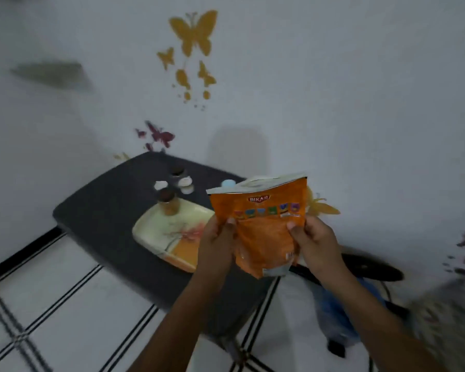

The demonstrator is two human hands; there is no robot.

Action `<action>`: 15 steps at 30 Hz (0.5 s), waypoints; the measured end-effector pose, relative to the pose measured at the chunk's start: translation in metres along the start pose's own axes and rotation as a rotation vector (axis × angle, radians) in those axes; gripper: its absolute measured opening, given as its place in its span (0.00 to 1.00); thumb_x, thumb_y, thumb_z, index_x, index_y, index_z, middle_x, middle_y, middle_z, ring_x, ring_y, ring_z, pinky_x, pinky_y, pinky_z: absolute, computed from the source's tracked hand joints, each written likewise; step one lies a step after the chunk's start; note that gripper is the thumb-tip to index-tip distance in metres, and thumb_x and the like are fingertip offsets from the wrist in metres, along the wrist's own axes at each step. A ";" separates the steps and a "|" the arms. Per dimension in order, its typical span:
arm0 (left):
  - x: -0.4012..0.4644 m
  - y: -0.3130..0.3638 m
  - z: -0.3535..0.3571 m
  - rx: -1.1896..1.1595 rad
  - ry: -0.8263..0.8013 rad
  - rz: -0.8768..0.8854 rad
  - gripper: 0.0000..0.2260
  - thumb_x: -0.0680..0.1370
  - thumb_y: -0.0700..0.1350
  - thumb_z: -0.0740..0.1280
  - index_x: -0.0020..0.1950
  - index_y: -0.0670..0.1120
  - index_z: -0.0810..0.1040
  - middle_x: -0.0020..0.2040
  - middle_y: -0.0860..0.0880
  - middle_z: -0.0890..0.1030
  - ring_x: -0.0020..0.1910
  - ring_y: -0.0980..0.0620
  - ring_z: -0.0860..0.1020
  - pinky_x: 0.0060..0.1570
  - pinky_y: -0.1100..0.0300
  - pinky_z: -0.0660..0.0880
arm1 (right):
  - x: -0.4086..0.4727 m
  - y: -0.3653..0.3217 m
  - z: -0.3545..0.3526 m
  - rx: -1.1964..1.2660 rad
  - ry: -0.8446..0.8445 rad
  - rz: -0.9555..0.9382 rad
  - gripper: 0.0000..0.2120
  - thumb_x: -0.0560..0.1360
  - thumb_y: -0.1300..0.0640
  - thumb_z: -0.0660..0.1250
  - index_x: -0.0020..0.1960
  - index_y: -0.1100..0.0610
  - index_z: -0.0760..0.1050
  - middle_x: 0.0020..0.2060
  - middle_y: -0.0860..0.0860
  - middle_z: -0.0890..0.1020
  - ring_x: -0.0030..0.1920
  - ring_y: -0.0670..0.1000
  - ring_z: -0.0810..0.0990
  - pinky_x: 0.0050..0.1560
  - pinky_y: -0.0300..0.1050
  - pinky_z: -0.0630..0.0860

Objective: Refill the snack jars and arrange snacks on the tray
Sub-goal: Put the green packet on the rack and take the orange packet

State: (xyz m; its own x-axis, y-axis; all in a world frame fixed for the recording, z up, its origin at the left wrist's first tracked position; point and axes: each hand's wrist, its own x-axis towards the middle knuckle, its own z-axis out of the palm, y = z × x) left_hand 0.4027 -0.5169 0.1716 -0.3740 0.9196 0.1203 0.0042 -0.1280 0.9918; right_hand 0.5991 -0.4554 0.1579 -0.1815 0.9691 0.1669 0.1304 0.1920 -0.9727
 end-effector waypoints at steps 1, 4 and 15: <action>0.006 0.000 -0.031 0.014 0.034 -0.015 0.09 0.86 0.44 0.61 0.58 0.48 0.82 0.49 0.53 0.87 0.49 0.56 0.84 0.45 0.63 0.78 | 0.004 -0.003 0.031 0.012 -0.035 -0.004 0.07 0.80 0.48 0.65 0.53 0.49 0.80 0.47 0.44 0.86 0.47 0.45 0.85 0.43 0.36 0.80; 0.022 0.004 -0.131 0.047 0.128 -0.040 0.10 0.86 0.45 0.61 0.61 0.48 0.81 0.55 0.54 0.86 0.55 0.57 0.84 0.51 0.62 0.80 | 0.015 -0.009 0.134 0.059 -0.157 0.003 0.08 0.82 0.51 0.65 0.57 0.51 0.80 0.50 0.43 0.86 0.50 0.44 0.85 0.45 0.39 0.81; 0.098 -0.003 -0.349 0.093 0.392 -0.106 0.09 0.86 0.47 0.60 0.57 0.50 0.80 0.53 0.52 0.86 0.53 0.54 0.84 0.46 0.61 0.79 | 0.068 -0.018 0.385 0.096 -0.339 0.082 0.08 0.82 0.50 0.64 0.56 0.51 0.80 0.49 0.46 0.86 0.51 0.45 0.84 0.52 0.47 0.82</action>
State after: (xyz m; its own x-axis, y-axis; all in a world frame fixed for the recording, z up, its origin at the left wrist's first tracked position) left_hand 0.0421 -0.5565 0.1649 -0.7016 0.7125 0.0089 0.0234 0.0105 0.9997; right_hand 0.2093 -0.4529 0.1250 -0.4891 0.8713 0.0405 0.0690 0.0850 -0.9940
